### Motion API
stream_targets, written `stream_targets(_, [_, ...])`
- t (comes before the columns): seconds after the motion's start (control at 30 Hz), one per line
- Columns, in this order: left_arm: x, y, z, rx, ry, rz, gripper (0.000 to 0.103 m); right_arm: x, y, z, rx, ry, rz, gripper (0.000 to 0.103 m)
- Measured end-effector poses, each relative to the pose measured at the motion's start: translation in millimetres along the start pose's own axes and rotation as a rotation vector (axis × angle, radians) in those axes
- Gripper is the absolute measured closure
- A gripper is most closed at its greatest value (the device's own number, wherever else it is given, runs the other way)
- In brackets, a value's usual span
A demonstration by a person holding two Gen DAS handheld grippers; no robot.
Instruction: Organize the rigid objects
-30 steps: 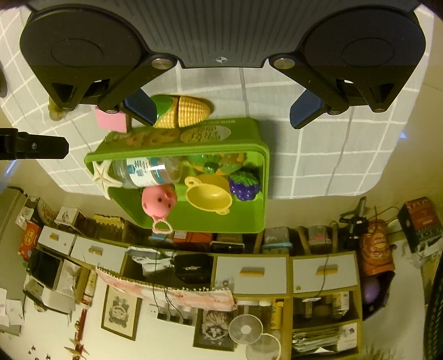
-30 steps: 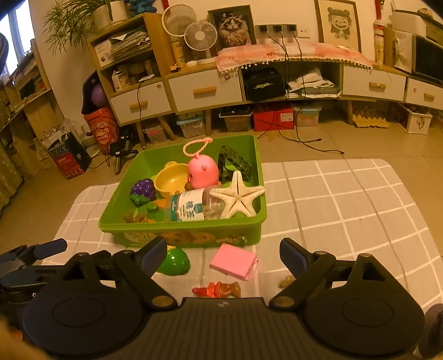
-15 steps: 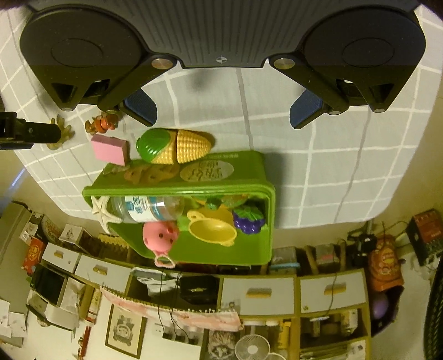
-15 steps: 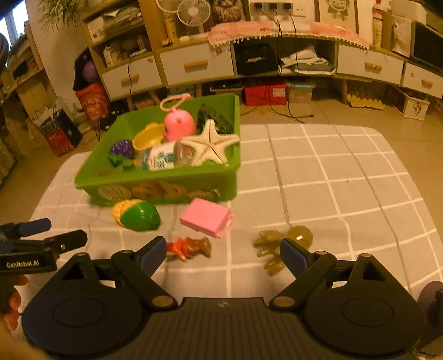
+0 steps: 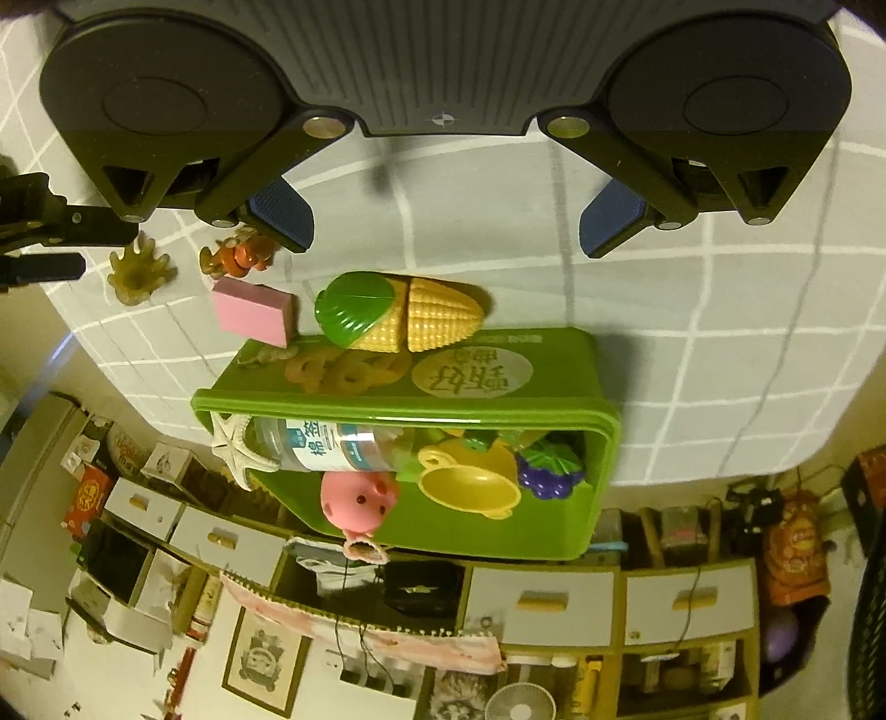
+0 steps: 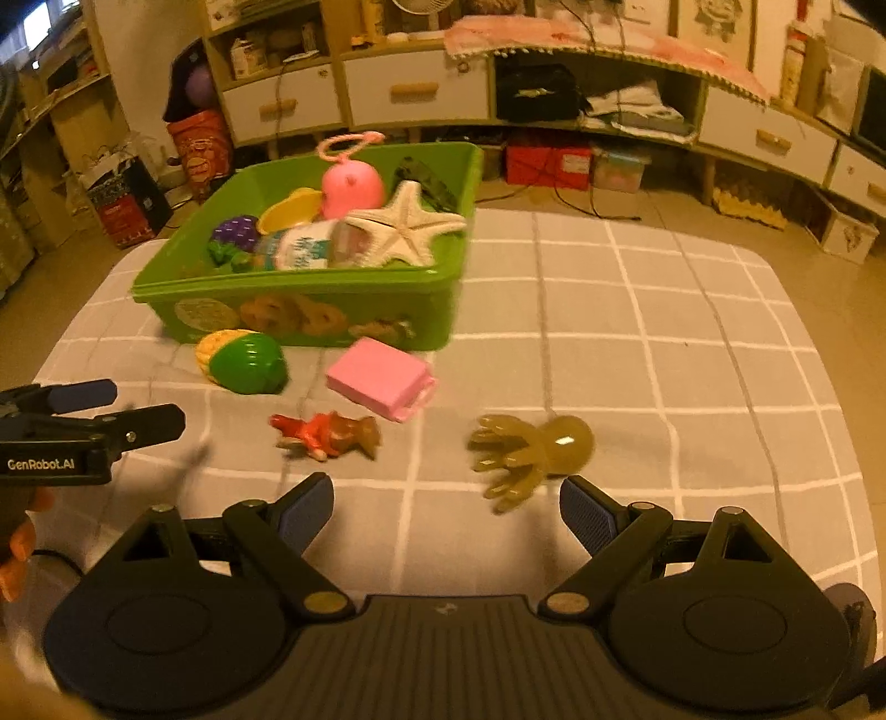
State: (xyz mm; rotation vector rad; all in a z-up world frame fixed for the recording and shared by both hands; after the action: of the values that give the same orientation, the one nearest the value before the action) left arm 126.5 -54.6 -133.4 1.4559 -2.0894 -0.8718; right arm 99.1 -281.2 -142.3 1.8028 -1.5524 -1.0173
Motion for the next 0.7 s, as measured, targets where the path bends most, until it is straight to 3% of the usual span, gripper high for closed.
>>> stream_targets(0.43, [19,-30,-16,0.011,-0.003,-0.015,0.002,34,-28,0,-0.05,-0.104,0.035,0.038])
stream_targets(0.7, [20,-42,-26,0.036,0.025,-0.044,0.002,44,-37,-8,-0.007,-0.141,-0.003,0.038])
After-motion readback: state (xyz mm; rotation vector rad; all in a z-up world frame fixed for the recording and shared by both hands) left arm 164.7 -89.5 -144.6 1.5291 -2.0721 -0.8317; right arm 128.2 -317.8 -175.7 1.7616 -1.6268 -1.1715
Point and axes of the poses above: each gripper's, at about its wrist camera, not at the fingertips, and y roughly against the way its jaws point, x to its right, z to its underside, the point moved 9 cm from there along -y, roughly the way its jaws point, and after that the axes turned 13 degrees about -y, right-handed, at the moved point
